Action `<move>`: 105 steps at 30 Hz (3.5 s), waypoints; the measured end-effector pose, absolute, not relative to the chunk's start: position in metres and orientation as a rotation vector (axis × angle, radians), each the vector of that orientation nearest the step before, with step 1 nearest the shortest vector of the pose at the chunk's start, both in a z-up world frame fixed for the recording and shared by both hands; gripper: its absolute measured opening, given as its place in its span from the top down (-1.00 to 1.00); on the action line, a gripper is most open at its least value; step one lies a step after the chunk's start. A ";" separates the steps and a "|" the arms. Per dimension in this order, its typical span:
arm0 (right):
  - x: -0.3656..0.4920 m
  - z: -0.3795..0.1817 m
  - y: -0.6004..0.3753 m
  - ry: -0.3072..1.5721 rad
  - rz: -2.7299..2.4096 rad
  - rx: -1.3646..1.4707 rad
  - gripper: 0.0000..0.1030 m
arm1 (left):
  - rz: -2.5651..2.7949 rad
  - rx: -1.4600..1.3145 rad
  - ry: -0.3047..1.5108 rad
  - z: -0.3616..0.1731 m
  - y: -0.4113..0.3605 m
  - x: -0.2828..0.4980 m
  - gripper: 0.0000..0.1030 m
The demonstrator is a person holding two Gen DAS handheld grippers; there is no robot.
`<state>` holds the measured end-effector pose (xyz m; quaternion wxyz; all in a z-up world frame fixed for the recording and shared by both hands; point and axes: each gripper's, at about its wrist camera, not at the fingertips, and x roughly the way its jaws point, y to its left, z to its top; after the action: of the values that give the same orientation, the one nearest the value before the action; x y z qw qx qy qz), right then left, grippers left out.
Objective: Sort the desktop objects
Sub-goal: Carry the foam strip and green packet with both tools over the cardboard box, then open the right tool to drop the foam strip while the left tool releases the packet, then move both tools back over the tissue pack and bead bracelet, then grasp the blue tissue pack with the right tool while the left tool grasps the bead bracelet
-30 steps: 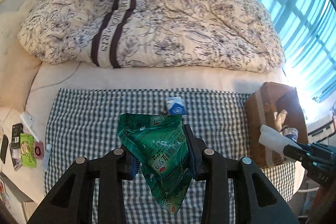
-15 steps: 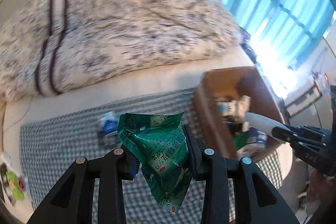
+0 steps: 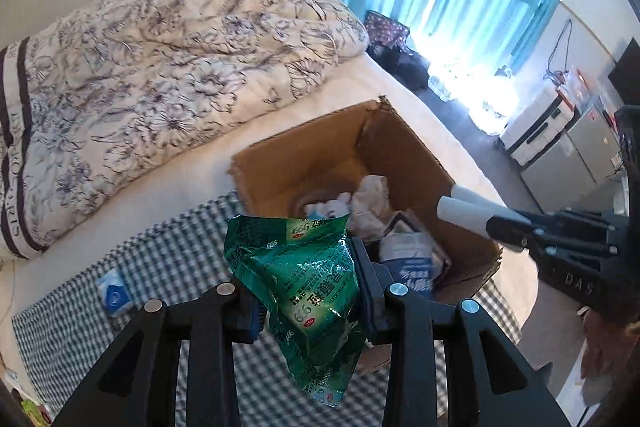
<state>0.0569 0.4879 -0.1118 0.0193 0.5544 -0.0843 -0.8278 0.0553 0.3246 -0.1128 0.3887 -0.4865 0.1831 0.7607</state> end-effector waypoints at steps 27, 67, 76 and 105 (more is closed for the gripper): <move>0.015 -0.155 0.488 -0.198 -2.453 1.765 0.06 | 1.868 -1.469 0.548 -0.196 0.398 0.035 -0.11; 0.004 -0.131 0.244 -0.045 -2.312 1.532 -0.42 | 2.493 -1.558 0.113 -0.133 0.015 -0.064 -0.41; -0.007 -0.166 0.165 0.125 -2.195 1.604 -0.57 | 2.588 -1.610 0.137 -0.141 -0.066 -0.109 -0.47; -0.087 -0.356 0.038 0.306 -1.883 1.814 -0.08 | 2.351 -1.801 0.117 -0.302 -0.043 -0.119 -0.47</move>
<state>-0.0873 0.0378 -0.3563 0.2518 0.6670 0.1123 -0.6922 -0.1194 -0.0432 -0.3018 0.0888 -0.6052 0.0393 0.7902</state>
